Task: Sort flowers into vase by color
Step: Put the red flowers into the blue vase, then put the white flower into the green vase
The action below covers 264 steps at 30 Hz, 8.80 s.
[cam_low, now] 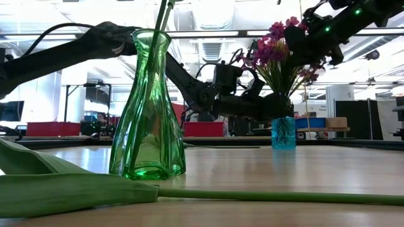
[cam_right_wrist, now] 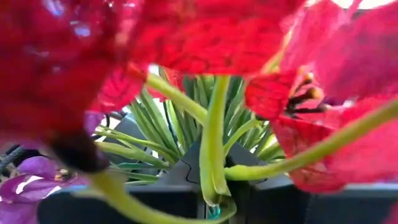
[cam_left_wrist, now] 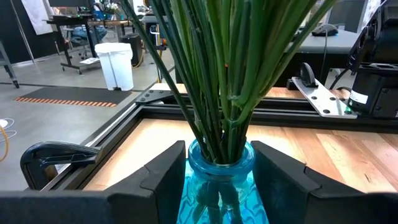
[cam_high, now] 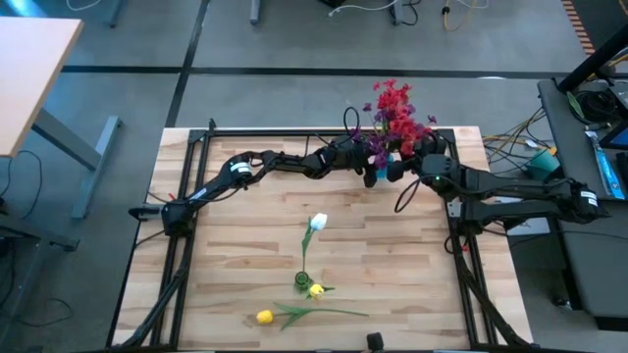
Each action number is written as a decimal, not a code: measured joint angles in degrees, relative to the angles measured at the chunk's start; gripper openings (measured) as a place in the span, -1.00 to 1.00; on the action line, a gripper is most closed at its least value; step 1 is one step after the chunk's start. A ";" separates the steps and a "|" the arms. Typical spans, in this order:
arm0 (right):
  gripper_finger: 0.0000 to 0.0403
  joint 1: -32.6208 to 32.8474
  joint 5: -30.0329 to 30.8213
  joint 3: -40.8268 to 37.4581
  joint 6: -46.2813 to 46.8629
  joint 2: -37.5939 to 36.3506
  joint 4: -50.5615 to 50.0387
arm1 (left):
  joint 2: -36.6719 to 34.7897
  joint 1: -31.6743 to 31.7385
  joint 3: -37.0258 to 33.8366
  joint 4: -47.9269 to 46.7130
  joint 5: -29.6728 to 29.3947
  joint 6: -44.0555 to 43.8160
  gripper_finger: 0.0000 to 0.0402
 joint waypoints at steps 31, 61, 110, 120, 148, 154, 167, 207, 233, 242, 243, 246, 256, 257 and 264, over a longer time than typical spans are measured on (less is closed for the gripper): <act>0.22 0.92 -6.28 -0.24 7.08 -11.96 -8.96 | -4.21 0.63 -0.09 -10.73 4.64 -5.26 0.28; 0.27 1.56 -22.12 -0.22 15.57 -15.96 -18.23 | -22.61 0.96 -0.04 -64.73 4.00 0.34 0.28; 0.18 13.53 -36.61 -0.15 27.51 -15.20 -22.77 | -27.19 14.88 -20.95 -75.62 2.66 37.68 0.07; 0.18 13.53 -36.56 -0.15 27.38 -13.32 -22.81 | -26.38 13.93 -20.63 -75.54 -4.05 34.26 -0.08; 0.00 26.45 -32.04 2.95 4.20 -8.33 -11.21 | -43.86 8.28 -20.90 -100.60 -29.91 29.51 -0.99; -0.07 26.67 -30.46 15.01 -8.77 1.06 -12.52 | -54.25 -0.97 -20.83 -104.80 -52.24 30.65 -0.99; 0.11 24.74 -21.58 44.44 -20.92 19.95 -23.90 | -63.48 -25.47 -20.76 -88.14 -60.06 43.40 -0.99; 0.02 7.88 -42.35 61.48 -16.20 36.94 -36.95 | -55.47 -30.60 -20.74 -58.37 -65.00 74.10 -0.99; -0.96 9.99 -42.51 53.47 -15.46 29.73 -36.08 | -69.48 -30.58 -20.46 -67.97 -52.45 38.91 0.20; -0.96 22.94 -33.73 28.57 -15.88 14.87 -1.52 | -78.85 -32.81 -25.29 -67.44 -43.49 9.74 0.25; -0.96 24.82 -32.44 25.94 -17.08 13.74 3.75 | -79.11 -33.87 -27.03 -65.02 -43.45 8.91 0.25; -0.96 29.46 -31.68 19.73 -20.11 11.69 18.72 | -79.13 -37.70 -32.83 -53.49 -43.55 8.69 0.25; -0.96 40.16 -32.11 12.84 -30.84 16.77 52.24 | -69.07 -44.11 -42.91 -13.27 -42.04 16.92 0.25; -0.96 40.75 -32.10 13.13 -31.55 17.88 54.60 | -67.44 -44.11 -41.87 -12.40 -41.32 16.92 0.25; -0.96 44.07 -32.10 17.13 -36.42 23.82 60.11 | -55.41 -44.15 -30.88 -13.03 -33.55 13.68 0.25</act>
